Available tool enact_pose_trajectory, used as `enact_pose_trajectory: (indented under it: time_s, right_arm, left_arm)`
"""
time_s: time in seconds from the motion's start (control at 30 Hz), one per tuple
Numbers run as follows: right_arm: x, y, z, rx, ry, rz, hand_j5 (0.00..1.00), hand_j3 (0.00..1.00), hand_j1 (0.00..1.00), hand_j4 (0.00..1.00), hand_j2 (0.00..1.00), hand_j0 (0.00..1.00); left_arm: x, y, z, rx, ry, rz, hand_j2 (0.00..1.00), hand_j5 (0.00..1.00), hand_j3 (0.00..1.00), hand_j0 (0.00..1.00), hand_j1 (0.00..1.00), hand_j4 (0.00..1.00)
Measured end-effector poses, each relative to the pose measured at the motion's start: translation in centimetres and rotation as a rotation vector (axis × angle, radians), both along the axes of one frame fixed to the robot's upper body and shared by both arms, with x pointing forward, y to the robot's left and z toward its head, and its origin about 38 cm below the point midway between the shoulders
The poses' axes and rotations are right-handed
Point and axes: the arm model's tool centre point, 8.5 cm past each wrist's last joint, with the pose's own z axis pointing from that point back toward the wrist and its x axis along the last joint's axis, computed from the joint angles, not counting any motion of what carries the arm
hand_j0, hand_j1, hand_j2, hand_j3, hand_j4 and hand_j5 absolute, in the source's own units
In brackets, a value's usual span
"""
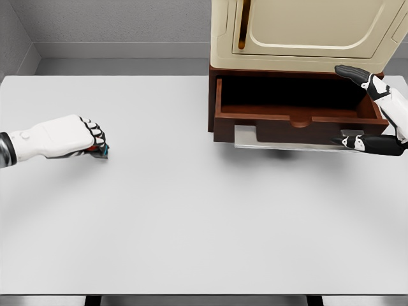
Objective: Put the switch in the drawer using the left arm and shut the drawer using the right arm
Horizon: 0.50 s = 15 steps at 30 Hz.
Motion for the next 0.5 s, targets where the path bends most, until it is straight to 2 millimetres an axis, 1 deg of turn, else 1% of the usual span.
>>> enact_pose_trajectory:
  time_s: [0.27, 0.5]
  right_arm:
    - [0.0, 0.0, 0.0, 0.0, 0.0, 0.0, 1.0, 1.0, 1.0, 1.0, 1.0, 1.0]
    - [0.0, 0.0, 0.0, -0.001, 0.0, 0.0, 1.0, 1.0, 1.0, 1.0, 1.0, 1.0]
  left_arm:
    - [0.9, -0.4, 1.9, -0.008, -0.046, -0.007, 0.44, 0.44, 0.44, 0.44, 0.44, 0.44]
    - [1.6, -1.2, 3.9, -0.023, -0.095, -0.027, 0.44, 0.44, 0.44, 0.44, 0.44, 0.44]
